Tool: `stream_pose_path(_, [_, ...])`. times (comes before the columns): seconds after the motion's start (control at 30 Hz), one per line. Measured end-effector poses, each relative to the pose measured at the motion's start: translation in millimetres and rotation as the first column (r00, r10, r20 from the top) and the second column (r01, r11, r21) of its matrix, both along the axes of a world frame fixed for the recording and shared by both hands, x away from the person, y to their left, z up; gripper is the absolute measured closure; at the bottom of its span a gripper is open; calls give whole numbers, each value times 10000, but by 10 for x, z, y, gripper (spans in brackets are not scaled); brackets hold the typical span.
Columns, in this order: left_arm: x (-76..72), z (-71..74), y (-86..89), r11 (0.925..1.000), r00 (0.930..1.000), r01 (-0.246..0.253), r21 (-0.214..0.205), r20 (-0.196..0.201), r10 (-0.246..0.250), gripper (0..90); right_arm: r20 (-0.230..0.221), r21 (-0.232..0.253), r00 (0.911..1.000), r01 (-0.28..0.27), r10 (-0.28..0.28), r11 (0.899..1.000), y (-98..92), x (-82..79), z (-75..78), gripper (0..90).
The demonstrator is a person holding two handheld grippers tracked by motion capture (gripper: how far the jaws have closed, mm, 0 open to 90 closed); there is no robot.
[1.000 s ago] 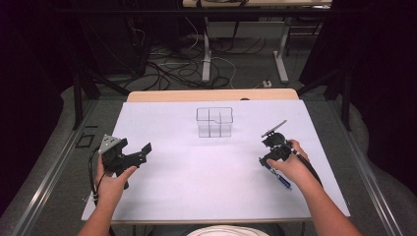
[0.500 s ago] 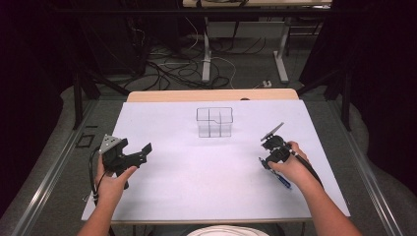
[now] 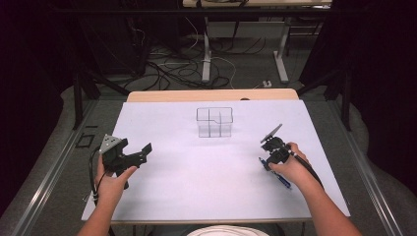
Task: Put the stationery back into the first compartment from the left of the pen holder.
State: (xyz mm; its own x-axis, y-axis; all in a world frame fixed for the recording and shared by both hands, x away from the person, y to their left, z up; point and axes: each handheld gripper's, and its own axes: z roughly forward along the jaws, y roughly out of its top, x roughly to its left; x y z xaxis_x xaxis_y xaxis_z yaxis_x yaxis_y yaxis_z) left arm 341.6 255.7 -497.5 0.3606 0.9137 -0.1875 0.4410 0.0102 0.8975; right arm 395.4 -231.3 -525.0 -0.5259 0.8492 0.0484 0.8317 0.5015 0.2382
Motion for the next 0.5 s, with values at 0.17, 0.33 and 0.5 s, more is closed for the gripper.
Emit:
stream_pose_path(0.17, [-1, 0, 1, 10000, 10000, -22, -14, 5, 22, 24, -34, -12, 10000, 40, -40, 10000, 0, -1, -10, 767])
stream_pose_path(0.33, [-3, 4, 1, 10000, 10000, -31, -9, 17, 31, 24, -197, 27, 9998, -7, 7, 10000, -8, 2, -3, 791])
stream_pose_path(0.5, [-3, 3, 1, 10000, 10000, -25, 9, 9, 25, 24, -240, -67, 9997, -49, 47, 10000, -4, 4, 1, 797])
